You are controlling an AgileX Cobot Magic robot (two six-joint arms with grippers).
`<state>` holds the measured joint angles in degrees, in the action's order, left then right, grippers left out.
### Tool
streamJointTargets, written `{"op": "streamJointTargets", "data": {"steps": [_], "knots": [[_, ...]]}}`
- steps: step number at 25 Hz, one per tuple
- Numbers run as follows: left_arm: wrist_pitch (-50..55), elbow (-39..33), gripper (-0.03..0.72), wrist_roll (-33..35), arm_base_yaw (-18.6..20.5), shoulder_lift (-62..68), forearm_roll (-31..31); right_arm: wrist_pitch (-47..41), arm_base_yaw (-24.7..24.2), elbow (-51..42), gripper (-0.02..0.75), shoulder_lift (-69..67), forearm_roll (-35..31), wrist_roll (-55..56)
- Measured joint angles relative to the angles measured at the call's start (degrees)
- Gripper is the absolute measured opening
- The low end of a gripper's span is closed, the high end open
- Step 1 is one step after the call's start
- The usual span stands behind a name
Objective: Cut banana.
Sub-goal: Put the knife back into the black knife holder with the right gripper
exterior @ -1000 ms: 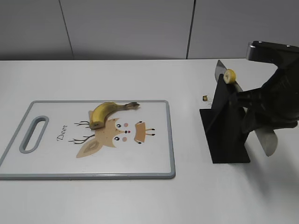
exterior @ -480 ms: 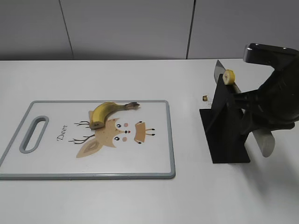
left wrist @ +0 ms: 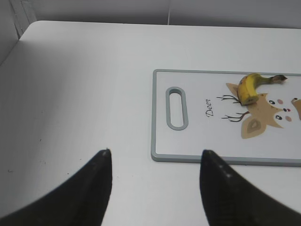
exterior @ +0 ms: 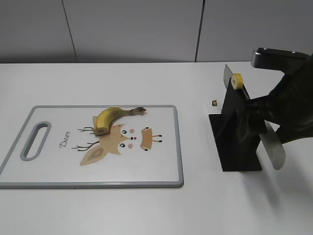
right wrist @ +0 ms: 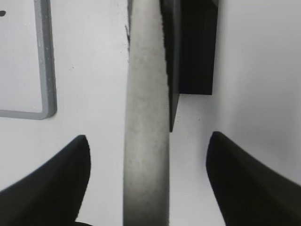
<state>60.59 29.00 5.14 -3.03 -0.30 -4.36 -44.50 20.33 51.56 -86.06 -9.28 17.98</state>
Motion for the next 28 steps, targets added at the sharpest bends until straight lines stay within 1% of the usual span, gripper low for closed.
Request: {"op": "streamJointTargets", "data": {"steps": [5, 8, 12, 17, 21, 28], "knots": [[-0.05, 0.00, 0.573, 0.00, 0.00, 0.00, 0.00, -5.15, 0.00, 4.95, 0.596, 1.44, -0.06, -2.96], [-0.05, 0.00, 0.573, 0.00, 0.00, 0.00, 0.00, -8.07, 0.00, 8.54, 0.596, 5.11, -0.10, -7.72], [-0.05, 0.00, 0.573, 0.00, 0.00, 0.00, 0.00, -9.77, 0.00, 10.90, 0.594, 13.49, -0.40, -15.44], [-0.05, 0.00, 0.573, 0.00, 0.00, 0.00, 0.00, -13.51, 0.00, 10.55, 0.594, 25.27, -0.88, -25.18], [-0.05, 0.00, 0.573, 0.00, 0.00, 0.00, 0.00, -13.68, 0.00, 6.55, 0.594, 34.92, -0.94, -29.18], [-0.05, 0.00, 0.573, 0.00, 0.00, 0.00, 0.00, -9.54, 0.00, -9.13, 0.592, 50.83, -0.98, -30.62]]}}
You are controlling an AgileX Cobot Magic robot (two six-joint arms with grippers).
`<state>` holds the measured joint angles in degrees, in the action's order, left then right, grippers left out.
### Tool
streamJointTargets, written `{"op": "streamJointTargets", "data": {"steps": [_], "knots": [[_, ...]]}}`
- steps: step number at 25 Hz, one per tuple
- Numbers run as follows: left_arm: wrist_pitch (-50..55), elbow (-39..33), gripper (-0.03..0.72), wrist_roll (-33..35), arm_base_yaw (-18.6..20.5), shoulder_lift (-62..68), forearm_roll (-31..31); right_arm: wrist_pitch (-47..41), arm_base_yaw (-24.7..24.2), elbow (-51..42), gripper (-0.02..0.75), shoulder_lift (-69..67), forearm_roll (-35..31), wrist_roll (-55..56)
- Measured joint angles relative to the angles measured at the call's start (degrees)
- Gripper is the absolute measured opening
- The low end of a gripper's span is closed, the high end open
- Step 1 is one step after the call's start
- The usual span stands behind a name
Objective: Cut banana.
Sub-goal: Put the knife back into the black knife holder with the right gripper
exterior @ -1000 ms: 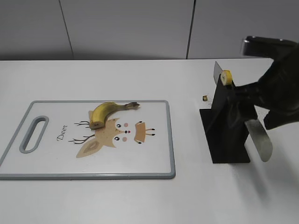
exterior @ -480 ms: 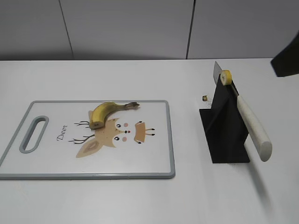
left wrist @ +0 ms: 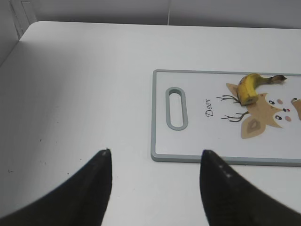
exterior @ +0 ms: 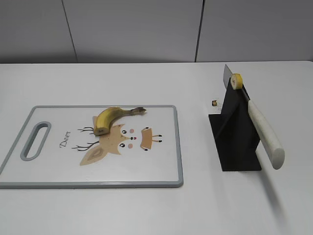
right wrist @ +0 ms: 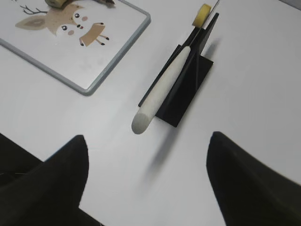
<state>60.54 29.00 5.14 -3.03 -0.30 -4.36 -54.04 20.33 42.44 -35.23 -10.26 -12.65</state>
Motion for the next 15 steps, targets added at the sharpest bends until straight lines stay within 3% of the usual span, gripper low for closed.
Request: {"op": "streamJointTargets", "data": {"steps": [10, 15], "knots": [[0.00, 0.00, 0.573, 0.00, 0.00, 0.00, 0.00, 1.28, 0.00, -14.74, 0.593, 16.36, 0.14, -0.40], [-0.02, 0.00, 0.571, 0.00, 0.00, 0.00, 0.00, 0.62, 0.00, -17.55, 0.593, 22.56, 0.14, -0.40]]}}
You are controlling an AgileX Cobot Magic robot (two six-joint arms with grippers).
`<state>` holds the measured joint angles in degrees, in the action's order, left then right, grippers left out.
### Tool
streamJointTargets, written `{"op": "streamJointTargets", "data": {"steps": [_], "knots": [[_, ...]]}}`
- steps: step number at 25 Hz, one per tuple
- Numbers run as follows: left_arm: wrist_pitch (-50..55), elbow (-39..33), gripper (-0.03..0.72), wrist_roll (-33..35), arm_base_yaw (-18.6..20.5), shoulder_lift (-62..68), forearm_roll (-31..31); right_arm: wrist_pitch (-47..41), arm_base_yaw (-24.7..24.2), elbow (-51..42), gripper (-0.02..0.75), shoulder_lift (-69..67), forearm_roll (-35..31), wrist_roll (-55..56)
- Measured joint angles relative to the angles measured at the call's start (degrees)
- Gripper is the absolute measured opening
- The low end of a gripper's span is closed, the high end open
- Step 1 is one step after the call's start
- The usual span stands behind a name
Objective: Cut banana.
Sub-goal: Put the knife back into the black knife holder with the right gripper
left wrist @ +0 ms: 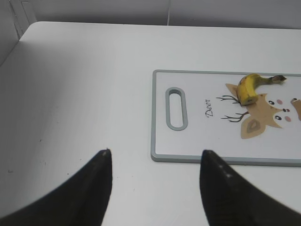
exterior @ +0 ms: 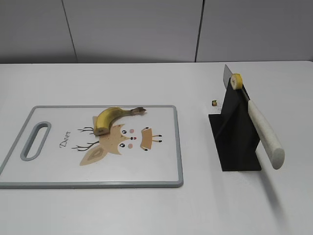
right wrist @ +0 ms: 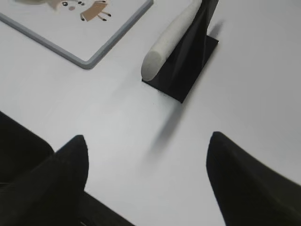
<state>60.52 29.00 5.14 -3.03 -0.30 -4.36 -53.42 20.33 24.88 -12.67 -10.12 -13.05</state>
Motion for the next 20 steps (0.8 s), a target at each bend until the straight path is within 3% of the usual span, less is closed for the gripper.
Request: {"op": "streamJointTargets", "data": {"steps": [9, 16, 20], "knots": [[-0.05, 0.00, 0.562, 0.00, 0.00, 0.00, 0.00, -0.75, 0.00, -0.86, 0.592, 11.78, 0.43, 0.97], [-0.12, 0.00, 0.559, 0.00, 0.00, 0.00, 0.00, -0.86, 0.00, -0.86, 0.592, 12.95, -1.17, 1.04], [-0.12, 0.00, 0.559, 0.00, 0.00, 0.00, 0.00, -0.86, -3.06, -0.86, 0.592, 12.95, -1.67, 1.03]]}}
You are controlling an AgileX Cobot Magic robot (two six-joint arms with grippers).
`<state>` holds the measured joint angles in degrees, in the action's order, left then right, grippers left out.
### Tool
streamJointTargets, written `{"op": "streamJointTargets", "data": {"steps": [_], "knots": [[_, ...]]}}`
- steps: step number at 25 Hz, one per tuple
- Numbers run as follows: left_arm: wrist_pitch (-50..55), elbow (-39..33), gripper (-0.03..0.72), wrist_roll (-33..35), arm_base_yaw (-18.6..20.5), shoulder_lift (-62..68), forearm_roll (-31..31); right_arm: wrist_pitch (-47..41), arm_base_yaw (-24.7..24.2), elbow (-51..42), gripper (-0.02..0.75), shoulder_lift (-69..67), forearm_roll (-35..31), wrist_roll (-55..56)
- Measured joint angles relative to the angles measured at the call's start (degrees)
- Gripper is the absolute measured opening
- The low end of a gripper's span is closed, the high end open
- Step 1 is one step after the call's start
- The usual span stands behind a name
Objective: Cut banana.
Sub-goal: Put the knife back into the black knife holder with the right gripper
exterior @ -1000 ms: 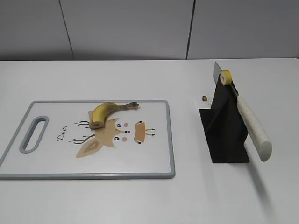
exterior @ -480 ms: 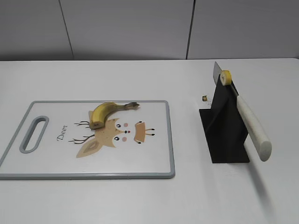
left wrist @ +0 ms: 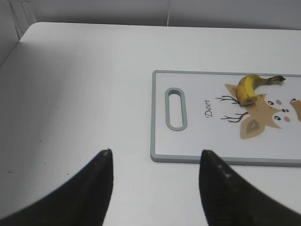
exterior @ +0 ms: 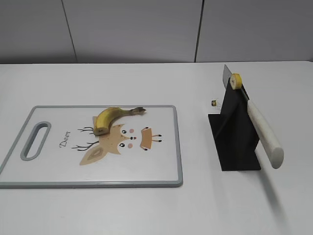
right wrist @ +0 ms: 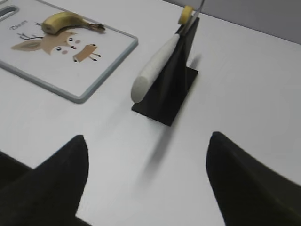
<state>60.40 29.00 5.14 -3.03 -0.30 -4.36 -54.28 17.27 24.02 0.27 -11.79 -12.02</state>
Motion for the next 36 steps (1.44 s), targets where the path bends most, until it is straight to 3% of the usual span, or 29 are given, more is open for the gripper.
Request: {"op": "streamJointTargets", "data": {"steps": [5, 10, 25, 36], "knots": [[0.00, 0.00, 0.559, 0.00, 0.00, 0.00, 0.00, 0.00, -8.39, 0.00, 0.592, 0.00, 0.00, 0.00], [0.00, 0.00, 0.559, 0.00, 0.00, 0.00, 0.00, 0.00, -13.31, 0.00, 0.591, 0.00, -0.13, 0.00], [0.00, 0.00, 0.558, 0.00, 0.00, 0.00, 0.00, 0.00, -13.84, 0.00, 0.589, 0.00, -6.87, 0.06], [0.00, 0.00, 0.558, 0.00, 0.00, 0.00, 0.00, 0.00, -13.84, 0.00, 0.589, 0.00, -7.42, 0.06]]}}
